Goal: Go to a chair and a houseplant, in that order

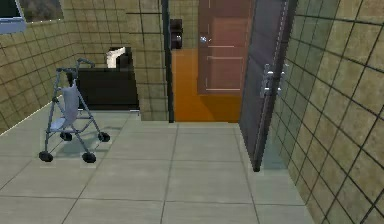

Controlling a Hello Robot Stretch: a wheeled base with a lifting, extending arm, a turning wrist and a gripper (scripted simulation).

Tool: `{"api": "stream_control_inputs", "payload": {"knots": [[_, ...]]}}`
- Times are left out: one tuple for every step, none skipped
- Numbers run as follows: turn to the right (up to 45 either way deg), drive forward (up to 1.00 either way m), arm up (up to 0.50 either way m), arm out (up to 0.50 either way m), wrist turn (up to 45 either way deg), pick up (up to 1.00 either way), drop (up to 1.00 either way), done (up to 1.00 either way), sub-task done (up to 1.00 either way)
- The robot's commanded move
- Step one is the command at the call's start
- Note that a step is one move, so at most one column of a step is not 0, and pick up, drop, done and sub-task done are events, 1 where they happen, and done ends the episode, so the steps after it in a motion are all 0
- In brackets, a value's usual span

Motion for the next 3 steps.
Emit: {"api": "stream_control_inputs", "payload": {"knots": [[0.0, 0.40, 0.00, 0.00, 0.0, 0.00, 0.00, 0.00, 0.00], [-27.0, 0.00, 0.00, 0.00, 0.0, 0.00, 0.00, 0.00, 0.00], [-3.0, 0.00, 0.00, 0.00, 0.0, 0.00, 0.00, 0.00, 0.00]]}}
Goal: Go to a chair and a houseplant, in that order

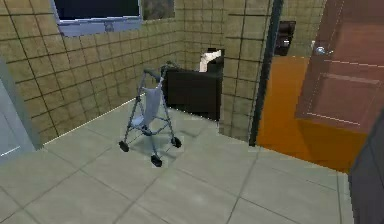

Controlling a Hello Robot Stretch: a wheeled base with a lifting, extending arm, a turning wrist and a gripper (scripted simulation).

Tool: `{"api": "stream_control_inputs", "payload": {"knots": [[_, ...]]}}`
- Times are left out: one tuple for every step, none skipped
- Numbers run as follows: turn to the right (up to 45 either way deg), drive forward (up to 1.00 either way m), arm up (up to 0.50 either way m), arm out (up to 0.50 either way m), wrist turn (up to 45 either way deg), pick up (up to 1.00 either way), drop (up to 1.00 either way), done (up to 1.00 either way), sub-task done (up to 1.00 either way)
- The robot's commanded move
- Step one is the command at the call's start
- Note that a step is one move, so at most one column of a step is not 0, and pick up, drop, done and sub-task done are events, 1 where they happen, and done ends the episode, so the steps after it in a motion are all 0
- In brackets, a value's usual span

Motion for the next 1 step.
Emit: {"api": "stream_control_inputs", "payload": {"knots": [[45.0, 0.00, 0.00, 0.00, 0.0, 0.00, 0.00, 0.00, 0.00]]}}
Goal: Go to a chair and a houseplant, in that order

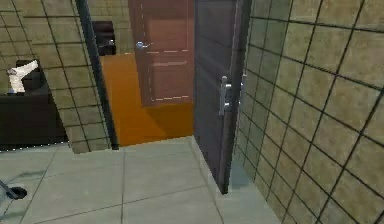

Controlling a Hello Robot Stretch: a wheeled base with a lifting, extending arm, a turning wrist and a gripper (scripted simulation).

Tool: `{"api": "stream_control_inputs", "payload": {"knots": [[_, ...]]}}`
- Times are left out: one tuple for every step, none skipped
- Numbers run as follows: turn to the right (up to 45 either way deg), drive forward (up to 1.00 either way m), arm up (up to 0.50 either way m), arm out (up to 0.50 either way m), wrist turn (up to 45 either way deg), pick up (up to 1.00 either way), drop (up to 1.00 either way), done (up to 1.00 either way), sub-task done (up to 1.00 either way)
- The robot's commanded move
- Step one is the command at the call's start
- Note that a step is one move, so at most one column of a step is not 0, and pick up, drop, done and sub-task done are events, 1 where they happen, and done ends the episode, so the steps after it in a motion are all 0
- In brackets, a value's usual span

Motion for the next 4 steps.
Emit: {"api": "stream_control_inputs", "payload": {"knots": [[27.0, 0.00, 0.00, 0.00, 0.0, 0.00, 0.00, 0.00, 0.00], [0.0, 0.20, 0.00, 0.00, 0.0, 0.00, 0.00, 0.00, 0.00], [-45.0, 0.00, 0.00, 0.00, 0.0, 0.00, 0.00, 0.00, 0.00], [-45.0, 0.00, 0.00, 0.00, 0.0, 0.00, 0.00, 0.00, 0.00]]}}
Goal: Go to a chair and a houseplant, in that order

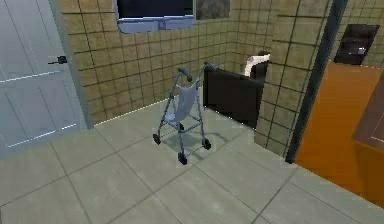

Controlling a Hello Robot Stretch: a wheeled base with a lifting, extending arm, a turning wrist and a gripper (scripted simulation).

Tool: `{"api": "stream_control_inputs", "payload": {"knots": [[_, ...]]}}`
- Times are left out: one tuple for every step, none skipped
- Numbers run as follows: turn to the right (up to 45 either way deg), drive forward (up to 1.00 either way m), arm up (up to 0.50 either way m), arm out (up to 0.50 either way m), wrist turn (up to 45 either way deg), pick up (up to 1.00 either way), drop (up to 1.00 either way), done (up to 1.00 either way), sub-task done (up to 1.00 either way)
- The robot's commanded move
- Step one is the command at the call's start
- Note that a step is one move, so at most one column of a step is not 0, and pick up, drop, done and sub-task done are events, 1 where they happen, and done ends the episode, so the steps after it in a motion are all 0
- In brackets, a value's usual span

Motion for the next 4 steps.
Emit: {"api": "stream_control_inputs", "payload": {"knots": [[-6.0, 0.00, 0.00, 0.00, 0.0, 0.00, 0.00, 0.00, 0.00], [0.0, 0.50, 0.00, 0.00, 0.0, 0.00, 0.00, 0.00, 0.00], [-27.0, 0.00, 0.00, 0.00, 0.0, 0.00, 0.00, 0.00, 0.00], [0.0, 1.00, 0.00, 0.00, 0.0, 0.00, 0.00, 0.00, 0.00]]}}
